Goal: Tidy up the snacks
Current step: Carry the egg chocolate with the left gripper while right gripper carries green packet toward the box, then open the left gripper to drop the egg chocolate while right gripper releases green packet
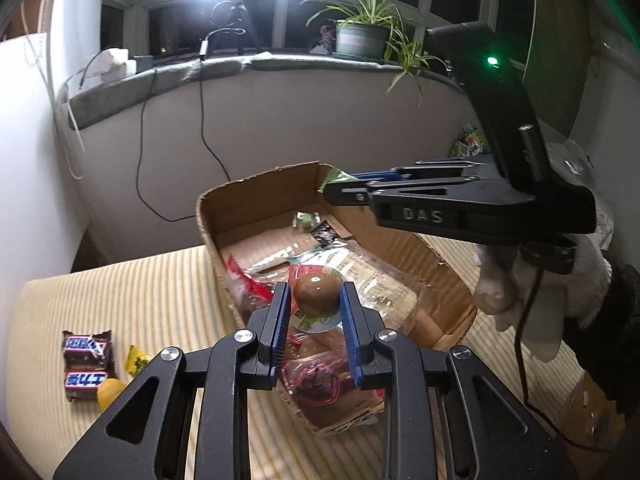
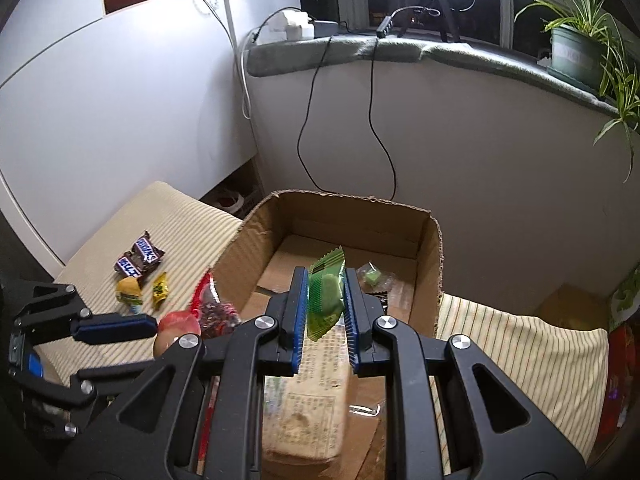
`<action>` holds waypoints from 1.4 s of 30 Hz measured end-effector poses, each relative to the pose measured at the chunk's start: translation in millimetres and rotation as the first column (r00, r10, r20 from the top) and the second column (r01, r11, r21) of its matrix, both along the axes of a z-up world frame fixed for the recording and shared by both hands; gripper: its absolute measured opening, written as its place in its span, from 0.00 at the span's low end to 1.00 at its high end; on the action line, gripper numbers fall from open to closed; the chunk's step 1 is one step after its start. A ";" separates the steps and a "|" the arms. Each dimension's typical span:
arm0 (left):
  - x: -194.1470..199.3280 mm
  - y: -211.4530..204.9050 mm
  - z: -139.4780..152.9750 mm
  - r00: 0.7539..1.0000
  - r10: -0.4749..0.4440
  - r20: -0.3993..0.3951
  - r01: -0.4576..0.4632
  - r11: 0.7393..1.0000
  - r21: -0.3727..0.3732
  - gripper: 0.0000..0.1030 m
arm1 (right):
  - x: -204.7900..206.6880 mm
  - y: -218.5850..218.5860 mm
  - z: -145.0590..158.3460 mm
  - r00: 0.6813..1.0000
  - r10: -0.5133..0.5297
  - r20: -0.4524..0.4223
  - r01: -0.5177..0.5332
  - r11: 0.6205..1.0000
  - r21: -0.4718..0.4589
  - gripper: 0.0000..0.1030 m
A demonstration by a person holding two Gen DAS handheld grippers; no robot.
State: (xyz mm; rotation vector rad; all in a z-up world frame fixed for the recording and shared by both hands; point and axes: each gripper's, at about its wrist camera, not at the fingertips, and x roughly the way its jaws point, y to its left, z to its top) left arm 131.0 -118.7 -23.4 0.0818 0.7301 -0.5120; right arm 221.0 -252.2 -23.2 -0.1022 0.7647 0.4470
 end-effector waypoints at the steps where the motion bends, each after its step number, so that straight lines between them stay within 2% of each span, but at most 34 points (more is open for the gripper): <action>1: 0.3 -1.5 -1.0 1.000 -0.003 -0.001 0.003 1.000 0.001 0.23 | 1.9 -0.7 -1.8 1.000 -0.001 -0.006 0.001 1.000 0.001 0.17; 17: 2.7 -8.3 -6.0 1.000 -0.010 -0.010 0.010 1.000 -0.009 0.26 | 7.4 -5.3 -7.4 1.000 -0.023 -0.020 0.023 1.000 -0.007 0.18; 22: 3.2 -6.1 -5.3 1.000 0.005 -0.004 -0.005 1.000 -0.009 0.27 | 4.9 -4.0 -5.7 1.000 -0.023 -0.011 0.022 1.000 -0.018 0.29; 24: 2.6 -5.8 -4.4 1.000 0.004 0.000 -0.004 1.000 -0.009 0.27 | 3.9 -3.6 -3.9 1.000 -0.027 -0.004 0.027 0.999 -0.022 0.41; 30: -1.7 -4.1 -0.2 1.000 0.005 0.008 -0.005 1.000 -0.010 0.27 | 0.2 -2.8 3.2 0.999 -0.035 0.017 0.035 0.999 -0.022 0.58; 42: -20.9 7.4 17.4 0.999 0.014 0.049 -0.013 1.000 -0.022 0.27 | -18.1 1.0 20.6 0.997 -0.061 0.049 0.062 0.998 -0.020 0.74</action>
